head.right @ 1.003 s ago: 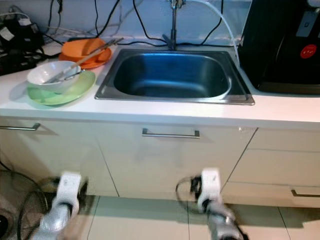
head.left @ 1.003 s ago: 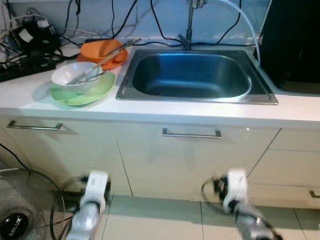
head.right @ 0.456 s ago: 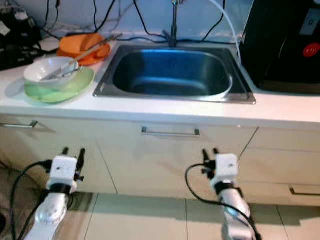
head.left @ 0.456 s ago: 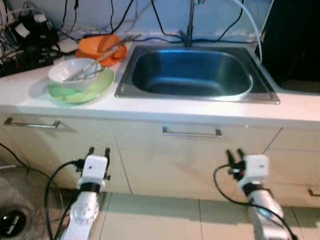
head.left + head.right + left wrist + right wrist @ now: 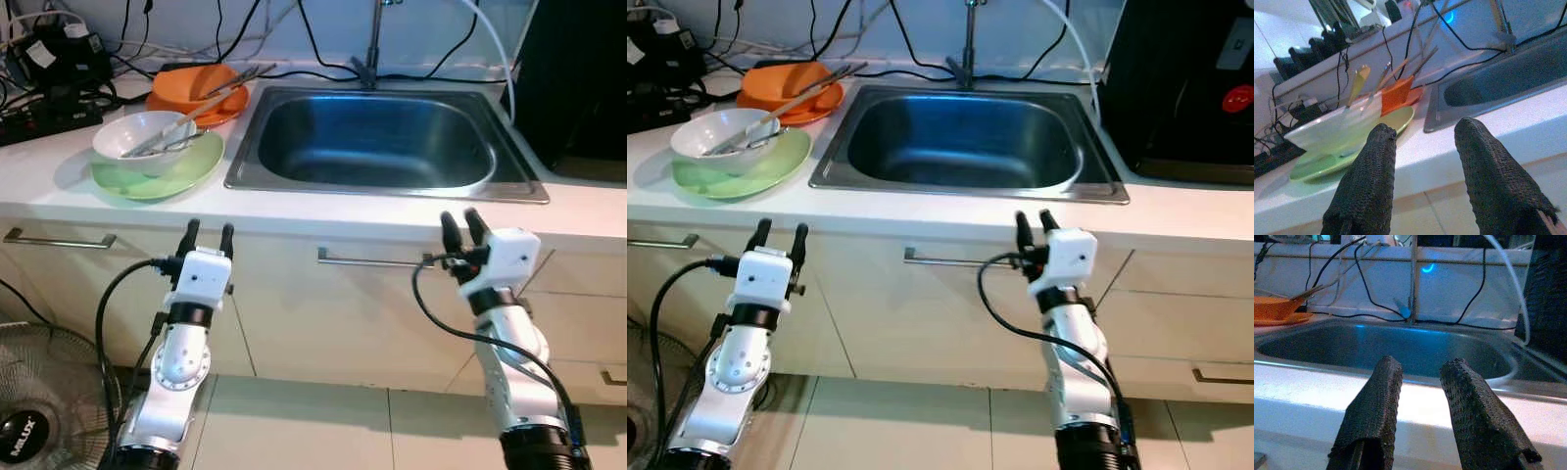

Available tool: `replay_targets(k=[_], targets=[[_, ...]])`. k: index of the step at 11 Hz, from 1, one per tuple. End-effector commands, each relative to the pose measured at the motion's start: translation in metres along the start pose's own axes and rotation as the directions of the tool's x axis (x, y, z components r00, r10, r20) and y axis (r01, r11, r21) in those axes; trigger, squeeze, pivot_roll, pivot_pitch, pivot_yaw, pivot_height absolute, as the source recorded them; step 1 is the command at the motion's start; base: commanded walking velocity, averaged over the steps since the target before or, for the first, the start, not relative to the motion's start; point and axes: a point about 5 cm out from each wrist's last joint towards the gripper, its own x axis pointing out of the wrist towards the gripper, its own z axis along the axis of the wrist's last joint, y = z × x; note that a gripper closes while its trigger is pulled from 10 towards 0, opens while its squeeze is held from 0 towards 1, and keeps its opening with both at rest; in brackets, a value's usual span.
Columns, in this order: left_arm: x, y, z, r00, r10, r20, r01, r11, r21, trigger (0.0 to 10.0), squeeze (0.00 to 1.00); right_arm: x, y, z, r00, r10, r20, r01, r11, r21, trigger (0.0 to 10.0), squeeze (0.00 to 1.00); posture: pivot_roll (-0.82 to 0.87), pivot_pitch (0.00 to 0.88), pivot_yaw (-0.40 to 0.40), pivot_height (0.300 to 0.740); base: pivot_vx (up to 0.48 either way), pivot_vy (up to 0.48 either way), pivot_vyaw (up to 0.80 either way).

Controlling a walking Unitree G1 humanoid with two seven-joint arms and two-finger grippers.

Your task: Kitchen organization

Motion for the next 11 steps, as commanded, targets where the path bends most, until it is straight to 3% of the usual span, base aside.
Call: replay_targets(k=[1, 4, 7, 11], targets=[[0.006, 0.003, 0.008, 1.000, 0.022, 0.017, -0.022, 1.000, 0.000, 10.0, 0.00, 0.006, 0.005, 0.008, 1.000, 0.012, 0.016, -0.013, 1.000, 0.026, 10.0, 0.00, 0.10, 0.002, 0.026, 0.740, 0.000, 0.000, 0.00], [0.030, -0.006, 0.023, 0.999, 0.020, 0.044, -0.018, 0.998, -0.052, 10.0, 0.00, 0.021, 0.026, 0.014, 0.999, 0.045, 0.018, -0.046, 0.994, 0.096, 10.0, 0.00, 0.11, 0.000, 0.027, 0.740, 0.000, 0.000, 0.00], [0.026, -0.028, 0.033, 0.997, -0.049, 0.061, 0.054, 0.995, -0.085, 10.0, 0.00, 0.017, 0.040, 0.009, 0.997, 0.073, -0.014, -0.070, 0.991, 0.118, 10.0, 0.00, 0.13, 0.006, 0.029, 0.740, 0.000, 0.000, 0.37], [0.028, -0.023, 0.035, 0.998, -0.034, 0.050, 0.037, 0.997, -0.074, 10.0, 0.00, 0.023, 0.045, 0.009, 0.997, 0.074, -0.036, -0.069, 0.989, 0.132, 10.0, 0.00, 0.15, 0.050, 0.014, 0.740, 0.263, 0.000, 0.15]])
